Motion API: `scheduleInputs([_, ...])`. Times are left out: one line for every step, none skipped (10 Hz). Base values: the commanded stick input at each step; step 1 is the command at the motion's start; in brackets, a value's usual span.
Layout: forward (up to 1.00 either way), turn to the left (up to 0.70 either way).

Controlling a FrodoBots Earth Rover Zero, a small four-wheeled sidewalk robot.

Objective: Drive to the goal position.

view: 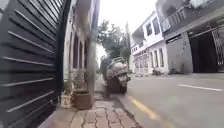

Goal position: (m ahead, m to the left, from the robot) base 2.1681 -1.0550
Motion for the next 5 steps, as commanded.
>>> scheduleInputs([0.67, 0.01])
scheduleInputs([0.67, 0.01])
scheduleInputs([0.67, 0.01])
scheduleInputs([0.67, 0.01])
scheduleInputs([0.67, 0.01])
